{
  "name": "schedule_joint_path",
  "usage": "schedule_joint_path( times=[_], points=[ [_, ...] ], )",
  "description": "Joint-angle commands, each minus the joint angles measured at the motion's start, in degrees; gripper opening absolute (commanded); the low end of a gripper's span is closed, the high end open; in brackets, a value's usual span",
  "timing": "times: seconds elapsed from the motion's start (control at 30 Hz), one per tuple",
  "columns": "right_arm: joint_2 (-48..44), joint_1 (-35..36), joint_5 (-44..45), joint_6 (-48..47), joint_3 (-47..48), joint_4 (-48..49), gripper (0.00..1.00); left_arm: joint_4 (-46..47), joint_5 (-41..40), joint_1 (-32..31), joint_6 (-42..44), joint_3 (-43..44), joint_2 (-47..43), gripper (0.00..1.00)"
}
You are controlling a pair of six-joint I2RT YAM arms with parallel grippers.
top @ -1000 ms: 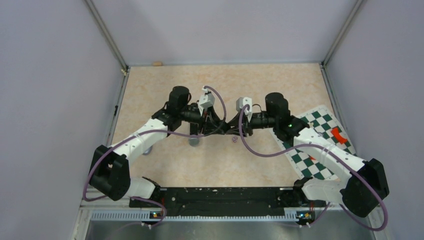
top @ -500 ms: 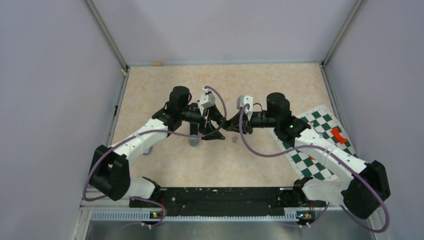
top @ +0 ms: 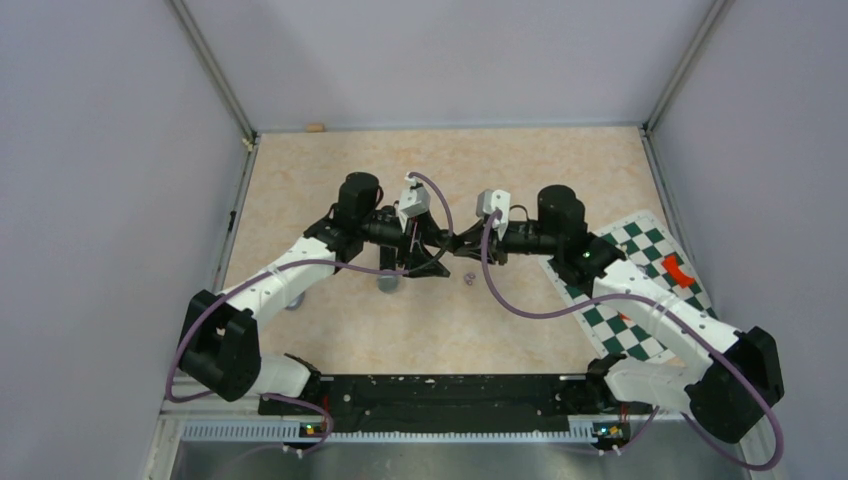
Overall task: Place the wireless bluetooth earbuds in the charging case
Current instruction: Pass from the right arm to the left, then open the charging case with the earbuds to the charging case.
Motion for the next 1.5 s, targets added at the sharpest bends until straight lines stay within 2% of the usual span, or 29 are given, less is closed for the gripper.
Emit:
schedule_joint_path(
  times=[0.0,0.3,0.53,0.73,0.77,0.8,0.87,0.93,1.03,1.2,1.47],
  points=[
    [0.14,-0.07,-2.93,-1.64,0.97,-0.15,0.0,0.93,0.89,0.02,0.97,2.06,-0.65,0.72],
    [1.37,-0.37,-6.25,-3.62,2.1,-4.84,0.0,1.41,0.61,0.36,0.64,1.97,-1.19,0.69],
    [1.85,-0.37,-5.67,-3.53,2.21,-4.57,0.0,1.91,1.15,0.31,0.09,1.97,-0.88,0.44],
    [1.35,-0.42,-4.51,-1.98,1.71,-2.23,0.0,1.97,1.09,0.32,-0.01,1.97,-0.58,0.16],
    [1.17,-0.42,-4.21,-1.92,1.6,-1.97,0.06,1.9,1.09,0.3,-0.04,1.97,-0.5,0.14],
    [0.93,-0.42,-3.73,-1.93,1.51,-1.84,0.23,1.95,1.01,0.36,-0.06,1.97,-0.5,0.13],
    [0.48,-0.48,-2.96,-2.07,1.77,-1.96,0.49,1.87,0.88,0.34,-0.08,2.06,-0.49,0.1],
    [-0.23,-0.88,-2.47,-2.11,2.13,-2.22,0.62,1.86,0.85,0.3,-0.14,2.06,-0.56,0.09],
    [-1.1,-2.09,-2.66,-1.81,2.51,-2.53,0.68,1.77,0.83,0.32,-0.08,2.06,-0.59,0.08],
    [-1.86,-3.75,-3.28,-0.89,2.43,-2.02,0.71,1.83,1.08,0.36,-0.08,2.06,-0.42,0.07],
    [-2.13,-3.76,6.86,-1.81,2.03,1.31,0.71,1.82,1.23,0.34,-0.08,2.06,-0.52,0.04]
  ],
)
